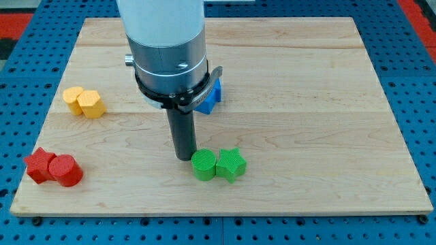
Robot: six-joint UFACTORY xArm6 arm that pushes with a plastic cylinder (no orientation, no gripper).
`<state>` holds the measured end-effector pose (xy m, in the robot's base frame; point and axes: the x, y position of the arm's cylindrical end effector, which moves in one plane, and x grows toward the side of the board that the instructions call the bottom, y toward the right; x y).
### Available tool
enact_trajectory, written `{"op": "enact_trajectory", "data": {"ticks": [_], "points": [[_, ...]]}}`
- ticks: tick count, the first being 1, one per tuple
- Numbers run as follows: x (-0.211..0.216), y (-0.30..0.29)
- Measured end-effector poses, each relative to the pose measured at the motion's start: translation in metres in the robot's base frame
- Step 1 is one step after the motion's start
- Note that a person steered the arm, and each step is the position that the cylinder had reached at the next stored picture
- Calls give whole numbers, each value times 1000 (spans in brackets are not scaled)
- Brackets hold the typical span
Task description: Push the green blocks towards the right botttom of the board
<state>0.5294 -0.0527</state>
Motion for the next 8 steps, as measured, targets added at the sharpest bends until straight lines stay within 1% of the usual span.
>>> {"op": "enact_trajectory", "data": {"ticks": [1,2,3,5,6,7,8], "points": [[0,0],[-10,0],[-36,-1],[-45,-5],[-45,-52],[-36,-85],[-13,-85]]}}
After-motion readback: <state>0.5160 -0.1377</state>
